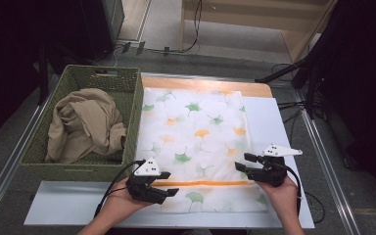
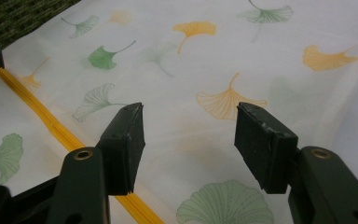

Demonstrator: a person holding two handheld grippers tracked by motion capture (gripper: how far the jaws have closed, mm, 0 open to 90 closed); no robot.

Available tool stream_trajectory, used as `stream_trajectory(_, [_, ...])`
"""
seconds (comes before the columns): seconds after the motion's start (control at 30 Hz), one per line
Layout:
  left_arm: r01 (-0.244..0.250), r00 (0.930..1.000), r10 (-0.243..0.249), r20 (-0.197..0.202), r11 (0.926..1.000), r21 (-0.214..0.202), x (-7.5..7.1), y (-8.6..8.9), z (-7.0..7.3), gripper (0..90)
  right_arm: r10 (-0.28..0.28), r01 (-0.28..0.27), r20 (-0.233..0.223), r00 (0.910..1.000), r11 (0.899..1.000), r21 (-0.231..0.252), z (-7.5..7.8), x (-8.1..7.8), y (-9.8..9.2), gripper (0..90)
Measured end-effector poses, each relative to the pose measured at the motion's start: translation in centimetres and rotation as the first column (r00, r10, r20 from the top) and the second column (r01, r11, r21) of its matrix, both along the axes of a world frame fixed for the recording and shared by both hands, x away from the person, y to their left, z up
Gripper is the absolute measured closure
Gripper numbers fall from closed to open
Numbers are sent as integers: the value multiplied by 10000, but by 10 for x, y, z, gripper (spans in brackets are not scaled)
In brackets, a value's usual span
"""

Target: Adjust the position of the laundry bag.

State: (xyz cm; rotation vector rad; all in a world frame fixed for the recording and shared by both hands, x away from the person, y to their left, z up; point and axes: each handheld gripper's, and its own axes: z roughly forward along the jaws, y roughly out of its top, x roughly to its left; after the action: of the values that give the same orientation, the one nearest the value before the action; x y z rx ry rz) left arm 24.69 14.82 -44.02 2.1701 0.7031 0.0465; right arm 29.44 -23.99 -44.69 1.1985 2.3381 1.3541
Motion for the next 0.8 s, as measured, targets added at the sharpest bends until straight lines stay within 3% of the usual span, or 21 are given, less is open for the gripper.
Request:
stream_trajectory(0.17, [131,9997,-132,-195,9999,-52,4,-4,-2,390,-147,146,-109,9998,9999,-87,-1,-4,-4,425])
stream_trajectory(0.47, [226,9997,-226,-58,9997,-27,6,-7,-1,380,-507,504,-173,9986,9986,-182,-3,-6,-11,429])
stream_trajectory(0.8, [171,9997,-172,-159,9998,-32,0,-4,1,379,-1170,1158,-176,9930,9917,-557,-10,13,-18,434])
